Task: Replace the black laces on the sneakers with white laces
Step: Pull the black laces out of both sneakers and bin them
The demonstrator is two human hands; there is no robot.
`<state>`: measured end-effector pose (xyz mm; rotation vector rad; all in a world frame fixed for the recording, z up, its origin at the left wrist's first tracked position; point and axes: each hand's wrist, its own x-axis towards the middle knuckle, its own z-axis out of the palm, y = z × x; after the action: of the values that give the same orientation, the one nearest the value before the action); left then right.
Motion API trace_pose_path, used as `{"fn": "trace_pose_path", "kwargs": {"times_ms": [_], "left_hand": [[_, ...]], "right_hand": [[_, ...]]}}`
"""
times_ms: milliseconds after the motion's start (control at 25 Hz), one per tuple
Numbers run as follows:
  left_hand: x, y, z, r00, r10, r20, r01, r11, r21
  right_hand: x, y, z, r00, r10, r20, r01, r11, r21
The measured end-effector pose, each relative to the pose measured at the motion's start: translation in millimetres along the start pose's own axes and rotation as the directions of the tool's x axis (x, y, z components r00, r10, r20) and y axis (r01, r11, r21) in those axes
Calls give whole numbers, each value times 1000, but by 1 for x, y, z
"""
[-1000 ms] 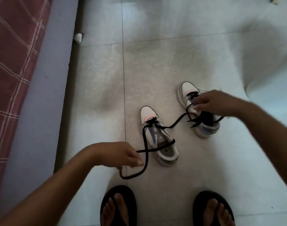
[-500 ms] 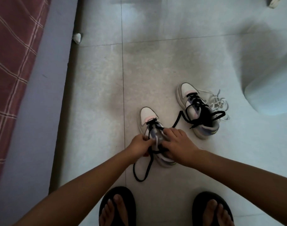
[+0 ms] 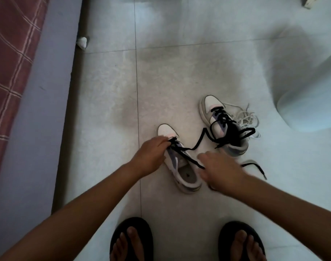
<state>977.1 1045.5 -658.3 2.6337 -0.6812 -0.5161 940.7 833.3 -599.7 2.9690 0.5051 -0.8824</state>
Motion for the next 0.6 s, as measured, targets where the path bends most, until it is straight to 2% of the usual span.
{"fn": "trace_pose_path", "kwargs": {"times_ms": [40, 80, 200, 320, 400, 480, 600], "left_hand": [[4, -10, 4, 999, 23, 27, -25, 996, 85], [5, -14, 10, 999, 41, 29, -44, 995, 91], [-2, -10, 30, 995, -36, -89, 27, 995, -98], [-6, -9, 32, 985, -45, -169, 35, 997, -63], [-6, -7, 24, 979, 73, -190, -67, 997, 39], [-6, -4, 21, 956, 227, -186, -192, 963, 189], [6, 1, 16, 921, 362, -145, -304, 900, 313]], "right_hand": [[5, -16, 9, 998, -24, 51, 20, 997, 80], [11, -29, 20, 996, -44, 77, 36, 994, 102], [26, -31, 41, 996, -94, 0, 94, 995, -41], [36, -6, 44, 994, -93, -49, 86, 986, -142], [36, 6, 42, 982, -86, -166, 55, 982, -183], [32, 4, 39, 955, -71, -289, 33, 990, -136], [32, -2, 39, 909, -173, -380, 120, 980, -160]]}}
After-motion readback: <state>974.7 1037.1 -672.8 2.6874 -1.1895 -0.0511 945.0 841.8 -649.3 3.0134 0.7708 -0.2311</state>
